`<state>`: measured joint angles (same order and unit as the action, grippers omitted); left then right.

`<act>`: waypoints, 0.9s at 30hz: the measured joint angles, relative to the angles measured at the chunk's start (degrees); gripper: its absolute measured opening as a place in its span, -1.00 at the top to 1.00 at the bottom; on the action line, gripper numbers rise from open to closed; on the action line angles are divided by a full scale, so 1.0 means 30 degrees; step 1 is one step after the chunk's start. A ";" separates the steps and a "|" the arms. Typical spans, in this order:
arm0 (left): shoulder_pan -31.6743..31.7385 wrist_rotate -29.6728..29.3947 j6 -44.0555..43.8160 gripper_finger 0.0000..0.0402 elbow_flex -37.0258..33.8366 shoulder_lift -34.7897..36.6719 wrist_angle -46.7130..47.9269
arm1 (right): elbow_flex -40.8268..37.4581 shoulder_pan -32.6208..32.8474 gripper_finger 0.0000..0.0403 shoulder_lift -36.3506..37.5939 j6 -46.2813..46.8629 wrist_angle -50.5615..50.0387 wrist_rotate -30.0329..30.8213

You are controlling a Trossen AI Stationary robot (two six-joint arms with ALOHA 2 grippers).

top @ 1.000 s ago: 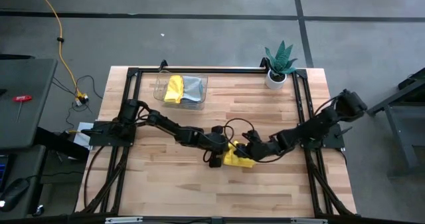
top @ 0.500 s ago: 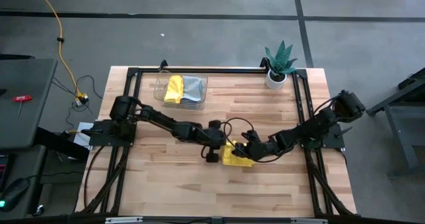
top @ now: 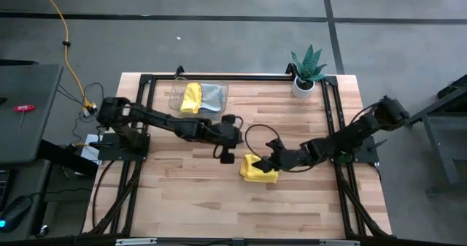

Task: Fold microfiber towels
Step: Fold the yellow towel

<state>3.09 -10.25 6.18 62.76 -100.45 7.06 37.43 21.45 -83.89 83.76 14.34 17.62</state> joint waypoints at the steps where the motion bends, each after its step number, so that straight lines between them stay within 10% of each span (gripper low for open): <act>1: 0.0078 0.0217 0.0000 1.00 -0.0184 0.0400 -0.0413 | 0.0000 0.0007 -0.12 0.0464 -0.0274 -0.0803 0.0100; 11: -0.0898 0.3926 -0.2496 1.00 -0.1339 0.0082 -0.7115 | 0.0002 0.1200 -0.05 0.2906 -0.4378 -0.6610 0.0647; 21: -0.2358 0.3473 -0.3364 1.00 -0.1267 -0.3150 -1.0441 | 0.0000 0.1479 0.88 -0.0199 -0.5084 -0.5307 -0.0079; 27: -0.2263 0.3203 -0.3890 1.00 -0.1291 -0.4473 -0.9763 | 0.0000 0.1311 0.90 -0.1292 -0.3920 -0.4852 0.0306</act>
<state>-3.70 -0.65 -5.49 58.89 -113.87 -22.23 37.43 25.39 -87.77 71.99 -0.22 18.54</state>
